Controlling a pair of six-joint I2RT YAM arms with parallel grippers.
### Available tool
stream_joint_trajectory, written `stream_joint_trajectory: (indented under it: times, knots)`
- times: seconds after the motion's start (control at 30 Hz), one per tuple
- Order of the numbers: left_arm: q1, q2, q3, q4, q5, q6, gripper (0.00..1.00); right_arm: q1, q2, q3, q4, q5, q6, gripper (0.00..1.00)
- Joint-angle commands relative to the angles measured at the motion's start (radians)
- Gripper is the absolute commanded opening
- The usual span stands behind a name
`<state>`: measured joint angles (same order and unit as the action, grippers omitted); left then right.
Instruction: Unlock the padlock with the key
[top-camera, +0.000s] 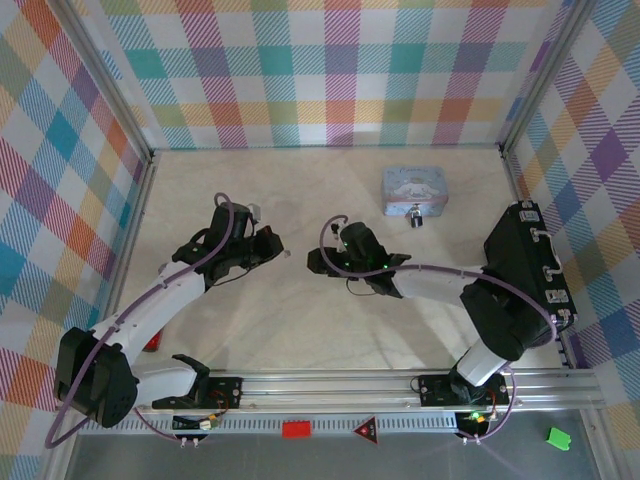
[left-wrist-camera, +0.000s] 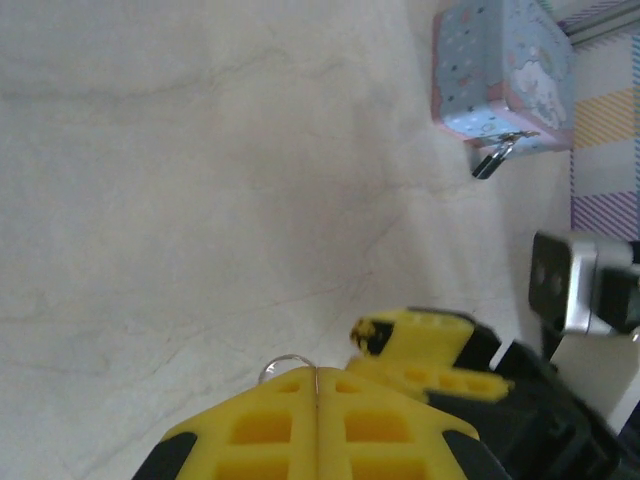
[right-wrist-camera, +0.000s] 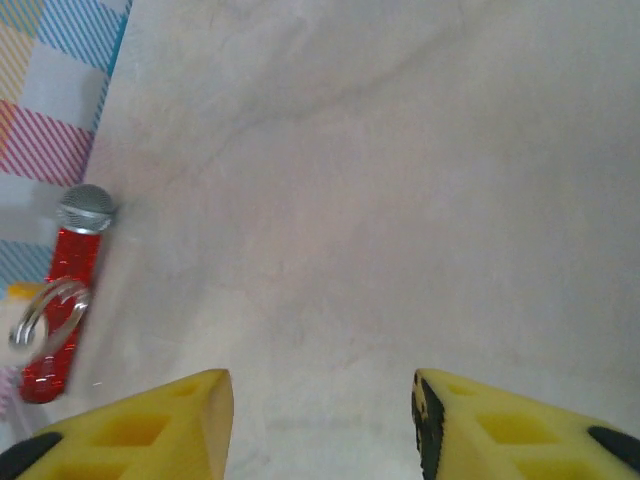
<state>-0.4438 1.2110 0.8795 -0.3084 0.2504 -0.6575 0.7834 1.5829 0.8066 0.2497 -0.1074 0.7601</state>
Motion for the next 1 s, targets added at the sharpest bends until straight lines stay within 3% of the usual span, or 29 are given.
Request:
stream_joint_trajectory:
  times: [0.0, 0.27, 0.4, 0.6, 0.87, 0.97]
  knots:
    - [-0.007, 0.029, 0.021, 0.082, 0.019, 0.105, 0.0, -0.051, -0.095, -0.1, 0.124, -0.096, 0.123, 0.54]
    - [-0.061, 0.093, 0.08, 0.151, 0.091, 0.293, 0.0, -0.148, -0.169, -0.286, 0.529, -0.219, 0.153, 0.62]
    - [-0.084, 0.131, 0.09, 0.233, 0.214, 0.313, 0.0, -0.175, -0.139, -0.314, 0.708, -0.297, 0.171, 0.62]
    - [-0.113, 0.161, 0.104, 0.31, 0.287, 0.313, 0.0, -0.188, -0.1, -0.339, 0.847, -0.337, 0.203, 0.61]
    - [-0.115, 0.173, 0.098, 0.363, 0.353, 0.288, 0.0, -0.203, -0.104, -0.357, 0.892, -0.368, 0.23, 0.38]
    - [-0.115, 0.175, 0.098, 0.362, 0.366, 0.283, 0.0, -0.205, -0.111, -0.359, 0.896, -0.38, 0.228, 0.37]
